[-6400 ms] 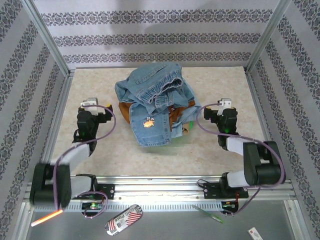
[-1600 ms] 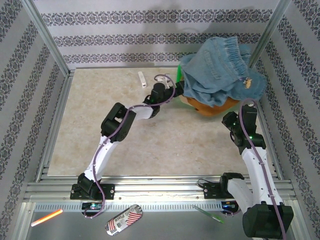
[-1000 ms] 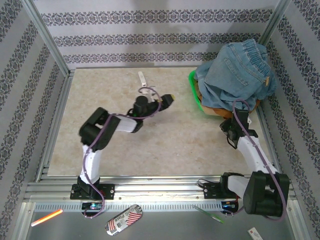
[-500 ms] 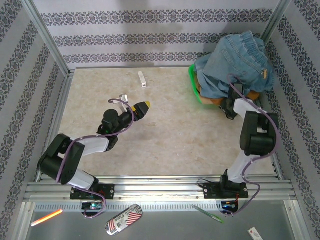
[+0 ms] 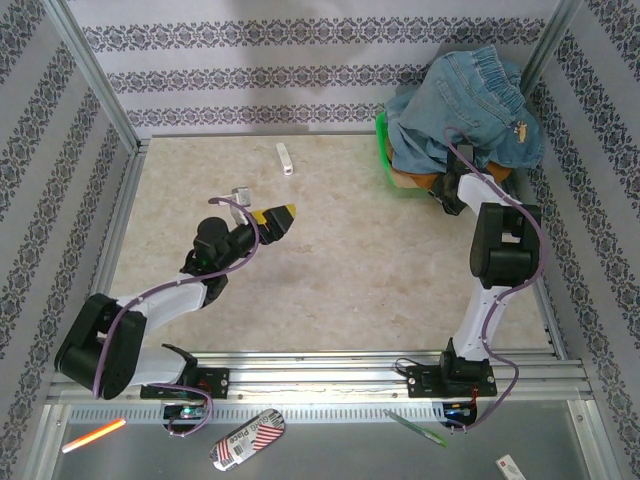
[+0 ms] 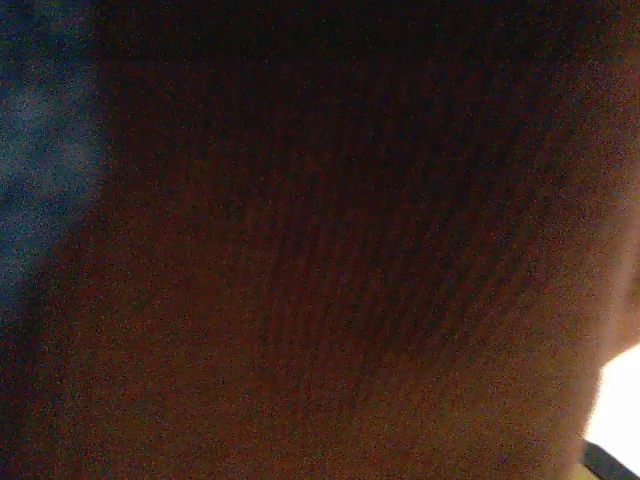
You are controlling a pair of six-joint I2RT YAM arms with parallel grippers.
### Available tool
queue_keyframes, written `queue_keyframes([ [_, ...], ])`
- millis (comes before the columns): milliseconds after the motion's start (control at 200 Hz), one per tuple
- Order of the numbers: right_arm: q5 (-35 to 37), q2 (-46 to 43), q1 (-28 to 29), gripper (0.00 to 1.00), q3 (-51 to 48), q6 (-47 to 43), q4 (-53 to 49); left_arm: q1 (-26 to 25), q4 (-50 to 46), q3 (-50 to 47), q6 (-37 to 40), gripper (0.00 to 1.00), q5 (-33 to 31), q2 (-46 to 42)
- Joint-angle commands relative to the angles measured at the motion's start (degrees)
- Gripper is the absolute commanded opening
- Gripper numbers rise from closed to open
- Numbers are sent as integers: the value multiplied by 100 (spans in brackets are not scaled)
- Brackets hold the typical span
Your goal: Fold and stack the trousers
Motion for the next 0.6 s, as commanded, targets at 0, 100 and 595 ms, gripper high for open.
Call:
queue_keyframes([
  [0, -557, -441, 74, 43, 78, -169, 541, 70, -475, -65, 231, 99, 43, -466],
  [100, -671, -1284, 97, 46, -561, -121, 613, 73, -1272, -72, 446, 100, -276, -1028],
  [595, -527, -3710, -221, 73, -1082, 253, 602, 77, -3583, -936, 547, 100, -1385, -3730],
])
